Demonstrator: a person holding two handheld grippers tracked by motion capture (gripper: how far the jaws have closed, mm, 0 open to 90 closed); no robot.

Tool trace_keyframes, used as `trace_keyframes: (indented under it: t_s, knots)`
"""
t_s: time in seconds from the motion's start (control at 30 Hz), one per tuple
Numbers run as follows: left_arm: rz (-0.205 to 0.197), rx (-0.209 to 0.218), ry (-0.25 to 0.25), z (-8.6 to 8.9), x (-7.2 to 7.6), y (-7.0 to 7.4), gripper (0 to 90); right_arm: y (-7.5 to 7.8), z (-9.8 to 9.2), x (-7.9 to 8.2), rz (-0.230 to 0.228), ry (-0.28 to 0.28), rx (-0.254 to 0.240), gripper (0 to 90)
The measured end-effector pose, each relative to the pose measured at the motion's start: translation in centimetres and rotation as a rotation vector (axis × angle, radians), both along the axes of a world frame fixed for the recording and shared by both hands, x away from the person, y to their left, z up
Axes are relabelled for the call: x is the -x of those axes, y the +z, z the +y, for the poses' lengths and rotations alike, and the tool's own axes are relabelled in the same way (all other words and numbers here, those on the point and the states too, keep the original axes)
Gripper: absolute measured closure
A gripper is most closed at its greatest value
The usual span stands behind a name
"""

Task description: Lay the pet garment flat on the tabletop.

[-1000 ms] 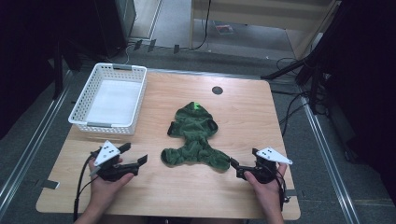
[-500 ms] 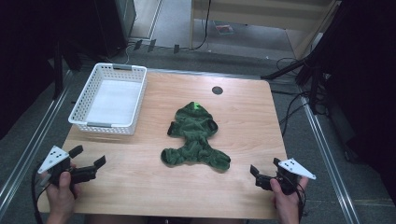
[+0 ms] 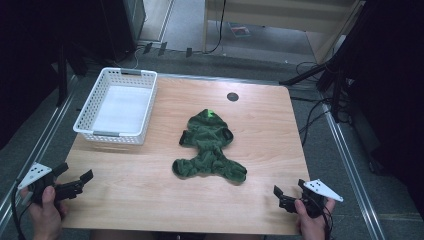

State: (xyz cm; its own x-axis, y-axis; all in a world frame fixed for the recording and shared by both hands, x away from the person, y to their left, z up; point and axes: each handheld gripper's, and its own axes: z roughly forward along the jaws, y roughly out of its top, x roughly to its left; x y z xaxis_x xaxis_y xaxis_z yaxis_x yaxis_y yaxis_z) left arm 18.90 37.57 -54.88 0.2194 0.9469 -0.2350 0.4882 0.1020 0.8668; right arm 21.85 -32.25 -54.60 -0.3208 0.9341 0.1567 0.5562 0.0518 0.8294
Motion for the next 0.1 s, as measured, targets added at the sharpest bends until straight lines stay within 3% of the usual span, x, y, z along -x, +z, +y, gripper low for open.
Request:
trace_keyframes:
  t_s: [0.1]
  knots:
    - [0.003, 0.003, -0.01, -0.02, -0.09, -0.1, 0.0, 0.04, 0.03, 0.0, -0.003, -0.004, -0.014, 0.0]
